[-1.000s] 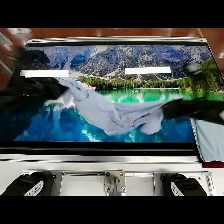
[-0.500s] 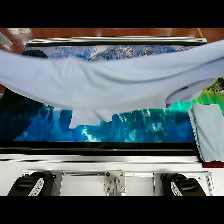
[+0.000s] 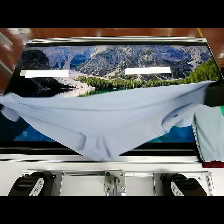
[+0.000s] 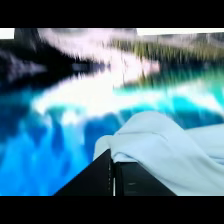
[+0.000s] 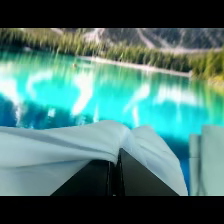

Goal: Fold the shirts.

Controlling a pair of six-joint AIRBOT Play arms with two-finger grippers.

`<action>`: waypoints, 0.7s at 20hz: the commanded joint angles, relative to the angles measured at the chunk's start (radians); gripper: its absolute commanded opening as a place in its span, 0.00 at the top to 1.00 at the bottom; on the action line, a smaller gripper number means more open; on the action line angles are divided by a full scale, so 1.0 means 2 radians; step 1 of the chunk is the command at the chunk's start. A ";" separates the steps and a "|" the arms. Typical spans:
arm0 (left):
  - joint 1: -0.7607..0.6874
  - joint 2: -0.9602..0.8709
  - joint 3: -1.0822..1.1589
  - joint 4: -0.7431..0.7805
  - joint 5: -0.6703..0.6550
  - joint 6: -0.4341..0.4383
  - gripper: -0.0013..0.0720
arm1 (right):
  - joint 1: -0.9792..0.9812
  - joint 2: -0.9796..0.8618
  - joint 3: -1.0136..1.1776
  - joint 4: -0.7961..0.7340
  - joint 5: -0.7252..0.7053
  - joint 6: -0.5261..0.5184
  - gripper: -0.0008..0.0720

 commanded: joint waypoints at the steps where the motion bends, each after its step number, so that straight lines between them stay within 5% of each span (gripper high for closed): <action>1: 0.000 0.003 -0.118 -0.094 0.024 -0.002 0.94 | 0.000 -0.069 -0.062 0.048 -0.098 0.003 0.90; 4: 0.000 0.003 -0.212 -0.140 0.082 -0.002 0.94 | 0.000 -0.172 -0.087 0.085 -0.182 0.022 0.90; 8: 0.000 0.003 -0.299 -0.172 0.109 -0.002 0.93 | 0.000 -0.310 -0.087 0.161 -0.206 0.077 0.89; 9: 0.000 0.003 -0.310 -0.179 0.109 -0.002 0.94 | 0.000 -0.333 -0.087 0.190 -0.207 0.077 0.79; 10: 0.000 0.003 -0.315 -0.180 0.109 -0.002 0.93 | -0.001 -0.349 -0.087 0.218 -0.203 0.068 0.23; 11: 0.000 0.003 -0.317 -0.180 0.109 -0.002 0.93 | -0.002 -0.354 -0.087 0.236 -0.194 0.040 0.04; 14: 0.000 0.003 -0.317 -0.180 0.109 0.002 0.94 | -0.027 -0.343 -0.087 0.241 -0.097 0.000 0.04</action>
